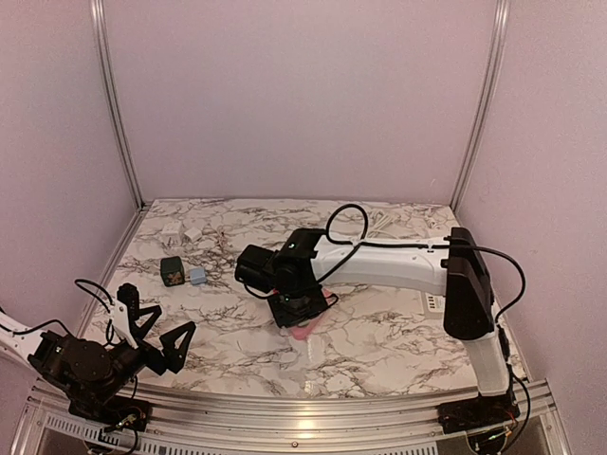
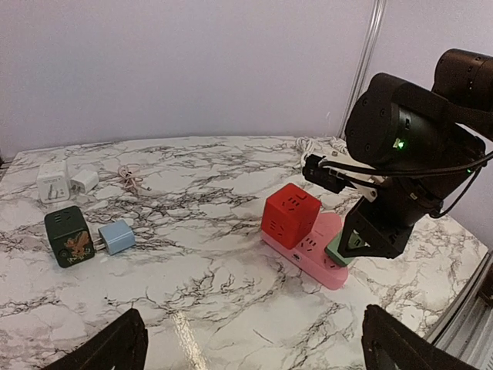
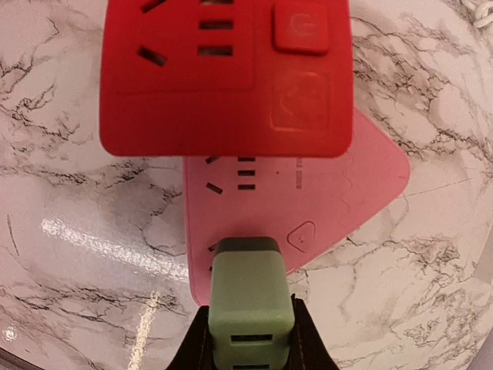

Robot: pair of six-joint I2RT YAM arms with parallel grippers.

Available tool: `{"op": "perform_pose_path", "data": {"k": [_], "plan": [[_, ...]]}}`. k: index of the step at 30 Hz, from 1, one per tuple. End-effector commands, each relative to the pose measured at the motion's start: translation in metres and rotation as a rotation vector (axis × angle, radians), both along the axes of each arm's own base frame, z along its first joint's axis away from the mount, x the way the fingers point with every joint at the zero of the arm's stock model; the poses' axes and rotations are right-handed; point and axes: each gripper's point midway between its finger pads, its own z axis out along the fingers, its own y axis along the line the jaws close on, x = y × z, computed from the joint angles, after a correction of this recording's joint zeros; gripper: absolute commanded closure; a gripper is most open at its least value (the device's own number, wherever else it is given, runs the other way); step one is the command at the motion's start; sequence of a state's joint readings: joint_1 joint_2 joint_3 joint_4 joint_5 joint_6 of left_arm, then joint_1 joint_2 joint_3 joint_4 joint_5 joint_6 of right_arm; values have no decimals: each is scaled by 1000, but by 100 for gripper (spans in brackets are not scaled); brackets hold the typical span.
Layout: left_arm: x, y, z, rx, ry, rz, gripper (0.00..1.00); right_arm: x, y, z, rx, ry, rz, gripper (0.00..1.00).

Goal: Insert the plug
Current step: Insert the plug into the socket slot.

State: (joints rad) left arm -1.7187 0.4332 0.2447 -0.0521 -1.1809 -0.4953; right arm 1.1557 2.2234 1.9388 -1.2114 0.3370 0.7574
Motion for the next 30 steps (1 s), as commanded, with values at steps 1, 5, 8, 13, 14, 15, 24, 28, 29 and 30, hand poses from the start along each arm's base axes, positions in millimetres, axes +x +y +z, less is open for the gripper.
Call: {"op": "perform_pose_path", "data": {"k": [1,5,8,13,14,15,24,28,29,30], "plan": [[4,11,5,-28,5,31,1,-63,-68,-53,-270,287,-11,100],[5,14,4,-38,6,38,1,-88,-71,-29,-217,302,3,100],[6,16,3,-45,7,50,1,-109,-75,-27,-221,332,17,100],[6,17,3,-42,3,63,1,-131,-90,-46,-300,388,34,100],[7,17,3,-42,4,64,1,-131,-93,-50,-315,389,33,100],[6,16,2,-42,6,62,1,-130,-95,-53,-330,387,36,100],[5,16,-1,-47,28,38,1,-119,-112,-70,-382,383,29,100],[5,19,0,-60,30,45,1,-104,-72,-39,-299,280,129,100],[6,19,1,-60,28,49,1,-101,-60,-29,-264,253,151,100],[6,20,2,-62,28,52,1,-100,-46,-20,-226,233,179,100]]}}
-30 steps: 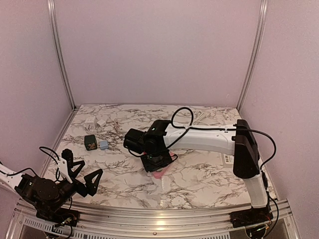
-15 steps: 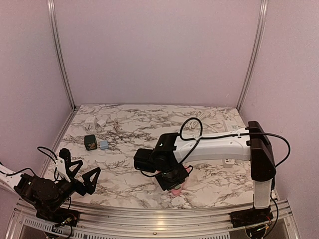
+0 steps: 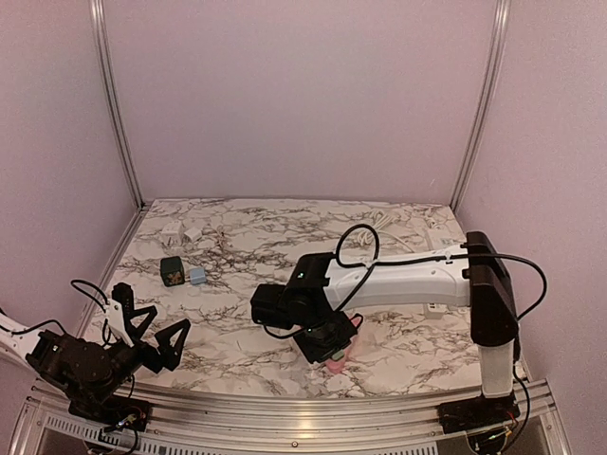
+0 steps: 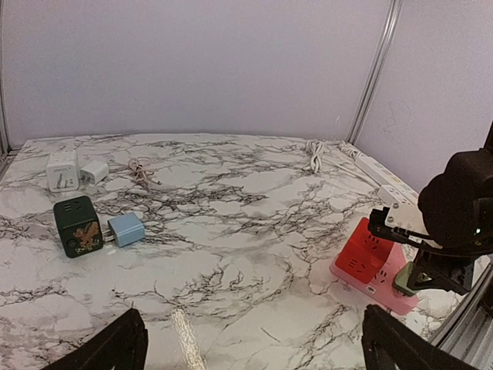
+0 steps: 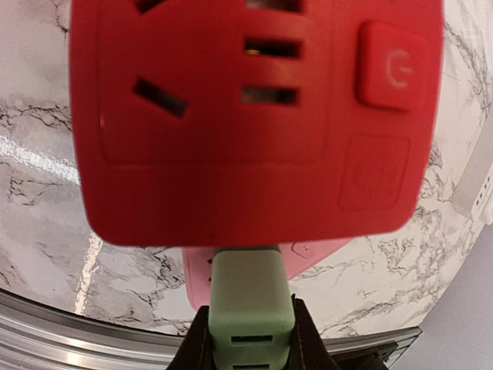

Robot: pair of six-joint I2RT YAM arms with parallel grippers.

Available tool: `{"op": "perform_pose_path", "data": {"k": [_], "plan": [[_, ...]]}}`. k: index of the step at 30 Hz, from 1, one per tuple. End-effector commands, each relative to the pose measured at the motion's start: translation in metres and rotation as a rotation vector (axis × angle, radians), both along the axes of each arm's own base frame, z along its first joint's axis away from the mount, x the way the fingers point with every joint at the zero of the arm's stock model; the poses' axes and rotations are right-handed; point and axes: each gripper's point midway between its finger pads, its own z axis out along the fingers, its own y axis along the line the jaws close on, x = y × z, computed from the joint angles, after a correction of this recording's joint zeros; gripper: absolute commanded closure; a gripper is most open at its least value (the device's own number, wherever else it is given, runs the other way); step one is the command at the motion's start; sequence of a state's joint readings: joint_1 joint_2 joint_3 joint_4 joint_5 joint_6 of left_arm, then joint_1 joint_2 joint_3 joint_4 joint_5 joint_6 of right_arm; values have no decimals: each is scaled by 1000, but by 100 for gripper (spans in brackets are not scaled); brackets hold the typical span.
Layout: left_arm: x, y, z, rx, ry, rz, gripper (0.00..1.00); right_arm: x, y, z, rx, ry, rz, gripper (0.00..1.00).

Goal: Insert the plug
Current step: Insert the plug into the socket slot.

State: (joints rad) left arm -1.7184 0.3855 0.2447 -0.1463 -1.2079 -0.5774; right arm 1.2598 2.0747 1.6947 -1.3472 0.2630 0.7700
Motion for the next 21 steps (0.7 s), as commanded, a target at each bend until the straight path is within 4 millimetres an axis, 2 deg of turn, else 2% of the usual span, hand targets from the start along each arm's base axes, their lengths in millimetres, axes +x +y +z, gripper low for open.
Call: {"op": "perform_pose_path", "data": {"k": [1,4,8,11,14,18,21], "plan": [[2,8,7,-37,3,17,1,-20,25,-10,-9,80,115,100],[3,7,12,-28,-5,21,1,-25,42,-5,16,74,179,99],[2,5,16,-10,-12,18,1,-26,40,-7,4,58,169,87],[2,4,16,-12,-8,15,1,-26,37,-1,17,45,151,76],[2,3,17,-14,-7,12,1,-24,40,16,61,18,141,60],[0,-2,23,7,-20,-5,1,-18,43,46,136,-37,127,32],[-1,-8,33,39,-47,-22,1,-14,41,66,181,-77,115,24]]}}
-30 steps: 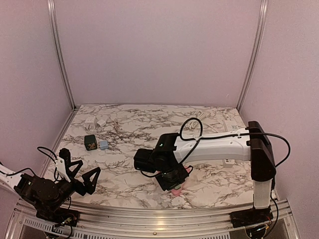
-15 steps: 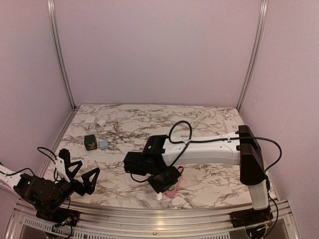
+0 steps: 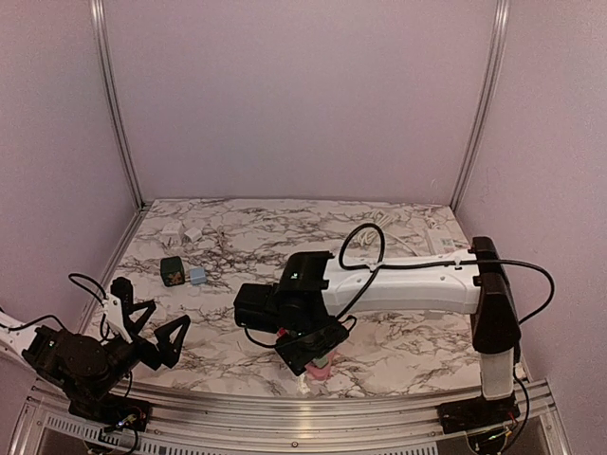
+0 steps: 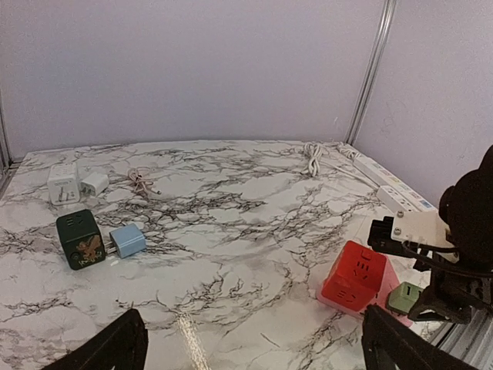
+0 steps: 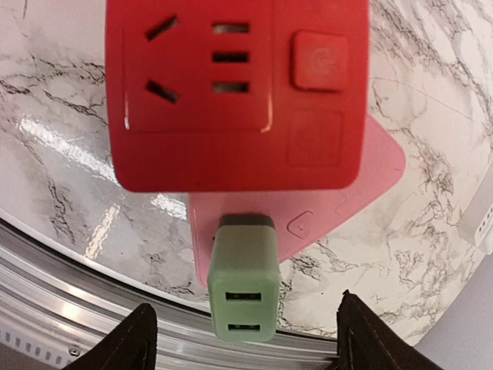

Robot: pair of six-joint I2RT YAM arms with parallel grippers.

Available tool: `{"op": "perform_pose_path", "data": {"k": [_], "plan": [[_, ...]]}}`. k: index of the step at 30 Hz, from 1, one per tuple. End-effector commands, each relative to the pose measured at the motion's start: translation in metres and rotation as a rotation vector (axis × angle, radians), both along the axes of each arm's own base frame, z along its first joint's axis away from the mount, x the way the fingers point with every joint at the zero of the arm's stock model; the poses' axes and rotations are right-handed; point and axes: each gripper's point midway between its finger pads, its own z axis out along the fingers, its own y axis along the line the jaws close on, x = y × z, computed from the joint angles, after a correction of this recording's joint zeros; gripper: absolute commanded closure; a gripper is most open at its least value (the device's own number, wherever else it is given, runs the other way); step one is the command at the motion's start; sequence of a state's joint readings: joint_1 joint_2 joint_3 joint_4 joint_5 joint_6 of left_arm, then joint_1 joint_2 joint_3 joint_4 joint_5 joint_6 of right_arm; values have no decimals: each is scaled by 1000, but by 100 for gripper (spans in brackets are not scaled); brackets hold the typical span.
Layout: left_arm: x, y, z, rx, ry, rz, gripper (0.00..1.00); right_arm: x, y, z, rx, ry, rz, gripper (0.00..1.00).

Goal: Insert the plug
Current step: Insert the plug into the socket slot, then pick up the socket from the center of the board.

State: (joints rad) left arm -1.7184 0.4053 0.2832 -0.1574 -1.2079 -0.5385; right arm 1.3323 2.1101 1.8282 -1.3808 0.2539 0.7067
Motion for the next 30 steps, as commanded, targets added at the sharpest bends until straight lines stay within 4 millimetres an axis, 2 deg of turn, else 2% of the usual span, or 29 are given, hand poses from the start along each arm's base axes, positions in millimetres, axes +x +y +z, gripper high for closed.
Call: {"op": "perform_pose_path", "data": {"k": [1,2,5,7,10,11,12,14,19,22,26,30], "plan": [[-2,-11,28,37,-50,-34,1,6,5,58,159,-84,-27,24],[-4,-15,34,51,-65,-53,1,7,4,68,186,-97,-40,15],[-9,-32,51,115,-108,-118,1,10,-6,99,269,-147,-88,12],[-10,-47,56,170,-112,-174,1,14,-21,115,304,-201,-133,11],[0,-72,47,232,-22,-261,1,20,-43,131,386,-278,-232,9],[12,-76,41,238,32,-262,1,21,-49,133,421,-295,-260,9],[17,-83,34,237,80,-284,1,20,-54,134,460,-302,-281,3],[21,-102,22,249,148,-359,1,18,-61,134,548,-304,-312,1],[6,-160,11,298,199,-600,1,5,-80,130,713,-258,-373,2],[1,-186,1,348,223,-700,1,-4,-84,118,717,-224,-368,1],[2,-207,-16,389,264,-782,1,-11,-86,105,642,-230,-362,1],[25,-211,-31,400,329,-759,1,-14,-80,93,610,-219,-344,2]]}}
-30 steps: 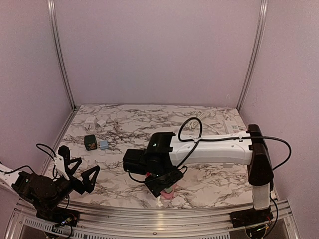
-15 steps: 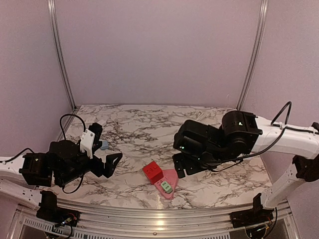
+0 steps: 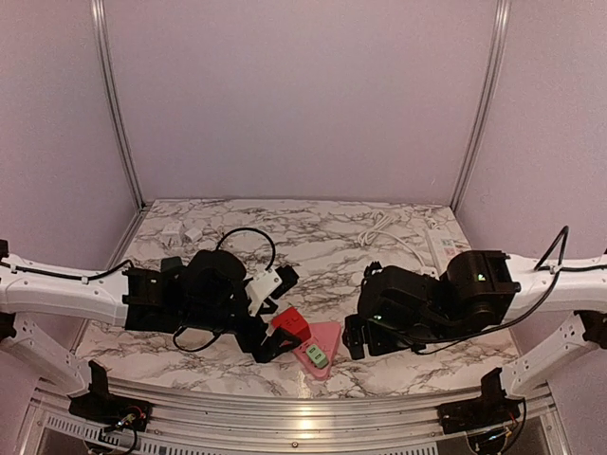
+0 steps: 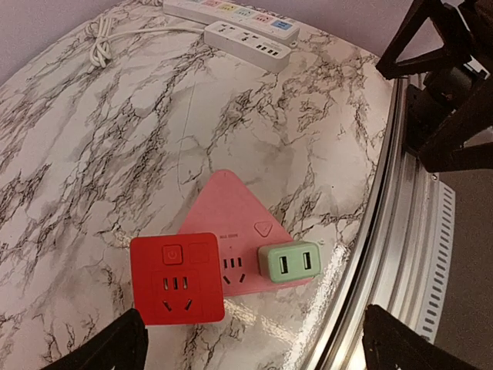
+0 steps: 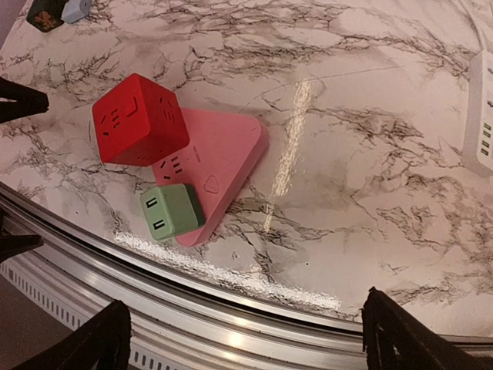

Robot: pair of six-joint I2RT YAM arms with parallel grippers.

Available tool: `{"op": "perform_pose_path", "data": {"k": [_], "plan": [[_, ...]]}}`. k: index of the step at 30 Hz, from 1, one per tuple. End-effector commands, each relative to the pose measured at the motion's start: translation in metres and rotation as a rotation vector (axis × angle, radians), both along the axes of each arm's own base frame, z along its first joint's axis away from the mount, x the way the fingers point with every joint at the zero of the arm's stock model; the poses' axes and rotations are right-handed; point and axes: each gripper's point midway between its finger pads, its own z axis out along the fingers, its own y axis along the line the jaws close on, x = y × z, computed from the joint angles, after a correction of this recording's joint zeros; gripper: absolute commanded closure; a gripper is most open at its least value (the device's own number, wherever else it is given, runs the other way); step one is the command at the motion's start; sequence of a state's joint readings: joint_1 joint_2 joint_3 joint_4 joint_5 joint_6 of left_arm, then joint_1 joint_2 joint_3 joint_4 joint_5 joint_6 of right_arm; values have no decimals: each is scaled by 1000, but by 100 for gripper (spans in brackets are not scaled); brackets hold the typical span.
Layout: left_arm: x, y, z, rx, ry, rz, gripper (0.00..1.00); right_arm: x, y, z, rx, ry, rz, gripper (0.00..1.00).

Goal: Insert the plug
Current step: Pick up the socket from the center of the board.

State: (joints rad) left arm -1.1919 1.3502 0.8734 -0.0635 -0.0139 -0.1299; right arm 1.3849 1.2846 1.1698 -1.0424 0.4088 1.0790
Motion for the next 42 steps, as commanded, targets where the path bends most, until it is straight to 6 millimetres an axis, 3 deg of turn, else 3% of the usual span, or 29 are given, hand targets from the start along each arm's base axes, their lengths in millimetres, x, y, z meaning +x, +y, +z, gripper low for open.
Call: {"op": "perform_pose_path", "data": {"k": [1,11,20,30,42], "plan": [[14,-13,-1,-12,53,-46,1,-2,16,-5,24,6,-4,1],[38,-18,-35,101,94,-36,2,-1,23,-9,9,0,17,2],[45,-19,-64,175,128,-40,13,0,13,-4,36,-10,-2,3],[47,-21,-79,206,146,-35,32,1,9,-8,40,-14,-17,3],[50,-16,-74,194,147,12,75,-1,8,-11,43,-6,-19,3]]}}
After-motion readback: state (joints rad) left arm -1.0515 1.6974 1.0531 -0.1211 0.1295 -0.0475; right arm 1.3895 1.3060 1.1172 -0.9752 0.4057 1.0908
